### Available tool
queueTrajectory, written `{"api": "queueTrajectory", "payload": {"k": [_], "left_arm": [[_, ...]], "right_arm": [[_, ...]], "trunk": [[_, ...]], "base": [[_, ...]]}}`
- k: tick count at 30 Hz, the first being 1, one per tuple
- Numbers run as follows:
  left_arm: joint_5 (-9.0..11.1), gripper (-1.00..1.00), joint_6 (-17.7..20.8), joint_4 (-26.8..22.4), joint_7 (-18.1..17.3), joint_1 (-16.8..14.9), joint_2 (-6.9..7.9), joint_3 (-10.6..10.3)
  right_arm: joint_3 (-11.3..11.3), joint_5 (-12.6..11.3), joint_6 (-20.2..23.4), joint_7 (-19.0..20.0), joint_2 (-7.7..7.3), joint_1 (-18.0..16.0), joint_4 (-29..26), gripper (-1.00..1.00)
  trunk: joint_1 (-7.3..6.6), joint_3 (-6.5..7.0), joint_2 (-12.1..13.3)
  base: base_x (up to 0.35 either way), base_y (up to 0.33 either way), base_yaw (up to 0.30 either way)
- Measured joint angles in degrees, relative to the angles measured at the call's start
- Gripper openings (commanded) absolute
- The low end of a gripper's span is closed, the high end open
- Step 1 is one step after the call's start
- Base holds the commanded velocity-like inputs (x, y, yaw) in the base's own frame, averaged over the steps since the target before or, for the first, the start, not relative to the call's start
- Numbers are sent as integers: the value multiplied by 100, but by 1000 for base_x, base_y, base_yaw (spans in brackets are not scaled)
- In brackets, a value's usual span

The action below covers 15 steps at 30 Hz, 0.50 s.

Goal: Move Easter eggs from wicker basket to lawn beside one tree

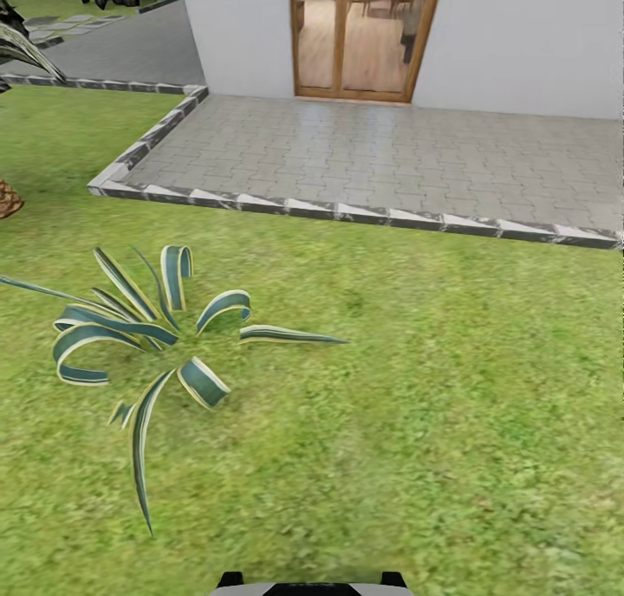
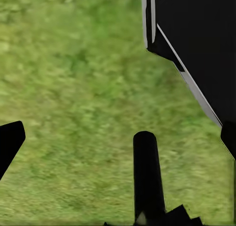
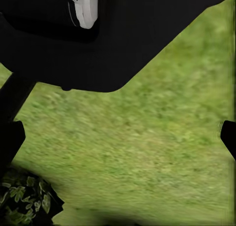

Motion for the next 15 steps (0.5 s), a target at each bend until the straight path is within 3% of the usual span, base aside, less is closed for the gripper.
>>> {"api": "queueTrajectory", "payload": {"k": [15], "left_arm": [[0, 100, 0, 0, 0, 0, 0, 0]], "right_arm": [[0, 0, 0, 2, 0, 0, 0, 100]], "trunk": [[0, 0, 0]], "base": [[0, -280, 0]]}}
